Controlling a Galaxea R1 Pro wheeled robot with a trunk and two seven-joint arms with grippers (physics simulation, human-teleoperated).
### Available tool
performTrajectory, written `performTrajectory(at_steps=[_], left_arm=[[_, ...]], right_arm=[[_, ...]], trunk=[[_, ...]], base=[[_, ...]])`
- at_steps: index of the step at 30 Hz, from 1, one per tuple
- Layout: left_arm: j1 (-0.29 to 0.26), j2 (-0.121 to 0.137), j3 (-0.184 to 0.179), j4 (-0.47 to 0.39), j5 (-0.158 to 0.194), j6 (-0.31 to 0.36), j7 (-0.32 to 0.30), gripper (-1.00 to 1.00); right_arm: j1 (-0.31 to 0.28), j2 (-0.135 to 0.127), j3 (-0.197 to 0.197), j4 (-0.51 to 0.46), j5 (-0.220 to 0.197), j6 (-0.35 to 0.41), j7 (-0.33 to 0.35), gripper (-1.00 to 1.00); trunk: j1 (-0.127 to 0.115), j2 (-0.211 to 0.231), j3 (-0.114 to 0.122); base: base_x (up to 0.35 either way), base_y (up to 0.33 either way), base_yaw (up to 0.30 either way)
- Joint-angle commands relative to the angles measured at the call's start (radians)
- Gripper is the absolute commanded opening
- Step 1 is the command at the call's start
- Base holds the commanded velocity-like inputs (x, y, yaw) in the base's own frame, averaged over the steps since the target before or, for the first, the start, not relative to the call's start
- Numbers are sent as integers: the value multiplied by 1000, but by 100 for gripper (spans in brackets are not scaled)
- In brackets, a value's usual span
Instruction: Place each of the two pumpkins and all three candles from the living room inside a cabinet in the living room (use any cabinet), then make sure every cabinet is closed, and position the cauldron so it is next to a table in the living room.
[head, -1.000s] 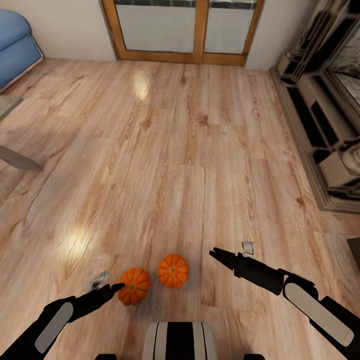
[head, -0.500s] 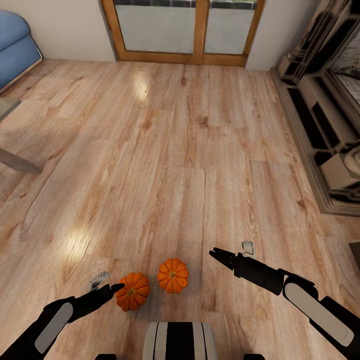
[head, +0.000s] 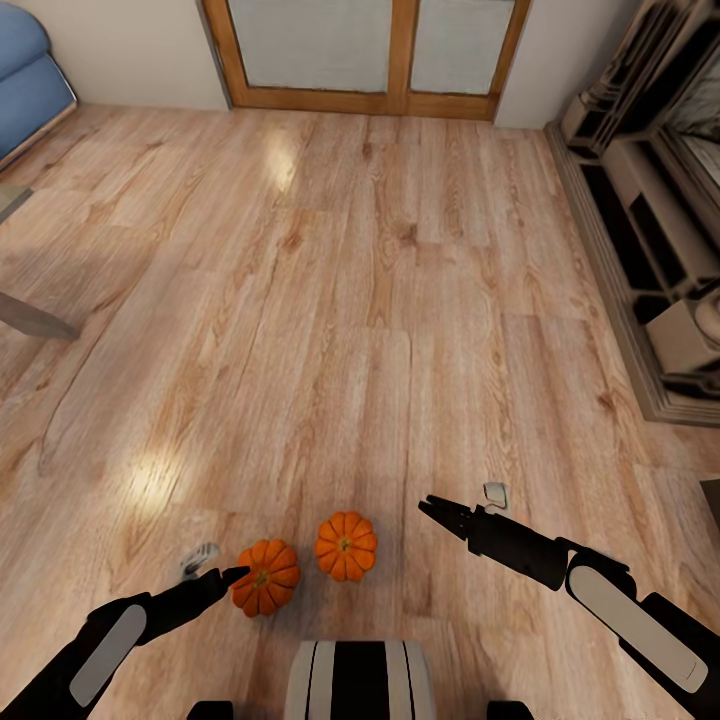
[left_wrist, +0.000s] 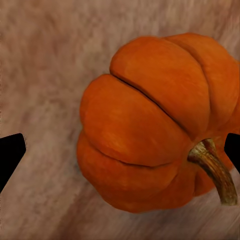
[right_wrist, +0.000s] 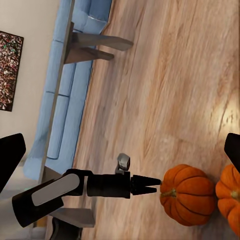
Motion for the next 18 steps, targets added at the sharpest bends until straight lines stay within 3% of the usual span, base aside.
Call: performTrajectory(at_steps=[1, 6, 18], left_arm=[[0, 1, -2, -1, 4, 3, 0, 100], [0, 0, -3, -1, 4, 3, 0, 100], [0, -3, -3, -2, 4, 3, 0, 100]], right_arm=[[-1, -1, 2, 0, -11, 6, 1, 100], [-1, -1, 2, 1, -11, 6, 1, 100], [-1, -1, 2, 1, -11, 6, 1, 100]], trunk=[[0, 0, -1], [2, -1, -16], [3, -2, -28]], base=[[0, 0, 0], [0, 0, 0], [0, 0, 0]])
